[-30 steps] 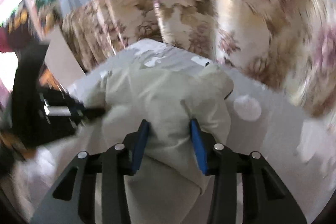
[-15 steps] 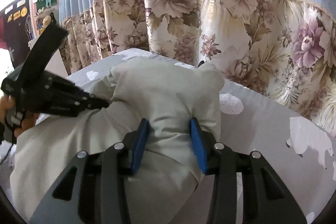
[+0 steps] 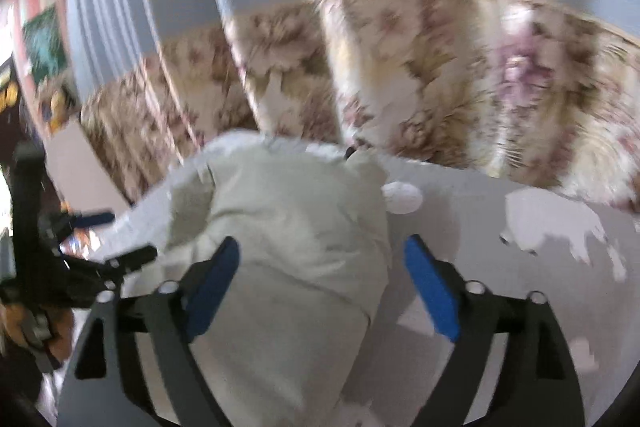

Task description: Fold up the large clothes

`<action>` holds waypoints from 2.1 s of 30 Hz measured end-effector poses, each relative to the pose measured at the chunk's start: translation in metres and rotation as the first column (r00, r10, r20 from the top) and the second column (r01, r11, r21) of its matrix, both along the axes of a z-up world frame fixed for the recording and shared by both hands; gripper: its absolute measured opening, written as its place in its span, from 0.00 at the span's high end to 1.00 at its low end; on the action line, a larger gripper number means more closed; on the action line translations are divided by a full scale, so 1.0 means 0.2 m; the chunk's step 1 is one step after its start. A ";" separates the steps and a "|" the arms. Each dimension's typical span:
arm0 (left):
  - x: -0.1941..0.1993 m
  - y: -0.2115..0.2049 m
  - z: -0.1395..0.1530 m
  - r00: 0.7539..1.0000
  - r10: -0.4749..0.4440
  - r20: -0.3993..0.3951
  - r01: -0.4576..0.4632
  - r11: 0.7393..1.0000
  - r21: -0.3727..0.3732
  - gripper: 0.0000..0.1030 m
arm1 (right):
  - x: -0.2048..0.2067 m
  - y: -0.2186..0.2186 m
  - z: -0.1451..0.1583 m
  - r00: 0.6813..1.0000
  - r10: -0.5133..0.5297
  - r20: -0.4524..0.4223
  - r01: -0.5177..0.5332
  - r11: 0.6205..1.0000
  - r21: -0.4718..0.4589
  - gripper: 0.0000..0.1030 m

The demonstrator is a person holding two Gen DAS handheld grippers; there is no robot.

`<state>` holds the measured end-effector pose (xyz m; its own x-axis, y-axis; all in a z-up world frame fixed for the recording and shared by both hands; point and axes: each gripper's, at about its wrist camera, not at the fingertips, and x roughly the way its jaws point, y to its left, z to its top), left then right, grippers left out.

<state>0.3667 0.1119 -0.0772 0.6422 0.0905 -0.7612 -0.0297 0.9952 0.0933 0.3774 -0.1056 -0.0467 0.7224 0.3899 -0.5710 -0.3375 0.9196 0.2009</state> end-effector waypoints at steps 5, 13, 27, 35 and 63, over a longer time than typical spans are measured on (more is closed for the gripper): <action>-0.09 0.03 -0.06 0.999 -0.021 -0.046 0.018 0.997 -0.077 0.03 | -0.20 -0.05 -0.04 0.996 -0.093 -0.015 0.093 0.996 0.016 0.08; -0.21 0.15 -0.14 0.998 -0.059 -0.022 0.051 0.967 -0.249 0.03 | -0.31 -0.16 -0.18 0.993 -0.103 -0.048 0.110 0.980 0.166 0.08; -0.06 0.16 -0.41 0.983 -0.146 -0.110 0.060 0.827 -0.559 0.03 | -0.18 -0.12 -0.32 0.982 -0.038 -0.185 0.073 0.979 0.188 0.08; -0.09 -0.13 -0.30 0.969 -0.237 -0.074 0.196 0.912 -0.361 0.30 | -0.18 0.02 -0.31 0.990 -0.042 -0.138 0.051 0.997 0.063 0.09; -0.17 -0.11 -0.24 0.990 -0.141 -0.012 0.133 0.956 -0.260 0.77 | -0.16 0.14 -0.45 0.991 0.050 -0.123 -0.037 0.994 0.101 0.42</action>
<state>0.3325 0.0907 -0.1247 0.6110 -0.1985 -0.7663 0.1074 0.9799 -0.1682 0.3457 -0.0782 -0.1362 0.6285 0.4782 -0.6135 -0.3432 0.8783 0.3329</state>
